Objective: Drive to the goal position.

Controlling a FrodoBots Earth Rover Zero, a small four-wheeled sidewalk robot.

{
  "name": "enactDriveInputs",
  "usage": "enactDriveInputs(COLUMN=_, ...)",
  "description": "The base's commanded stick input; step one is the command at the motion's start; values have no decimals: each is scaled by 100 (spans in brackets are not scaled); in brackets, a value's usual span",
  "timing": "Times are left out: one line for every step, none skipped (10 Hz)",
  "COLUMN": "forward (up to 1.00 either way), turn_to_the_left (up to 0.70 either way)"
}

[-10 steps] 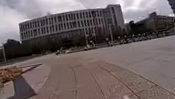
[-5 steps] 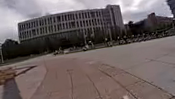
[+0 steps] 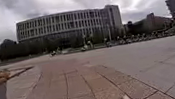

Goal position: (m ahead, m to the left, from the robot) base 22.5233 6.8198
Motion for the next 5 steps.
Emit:
enactDriveInputs(forward=70, turn_to_the_left=1)
enactDriveInputs(forward=70, turn_to_the_left=1)
enactDriveInputs(forward=70, turn_to_the_left=1)
enactDriveInputs(forward=70, turn_to_the_left=1)
enactDriveInputs(forward=70, turn_to_the_left=1)
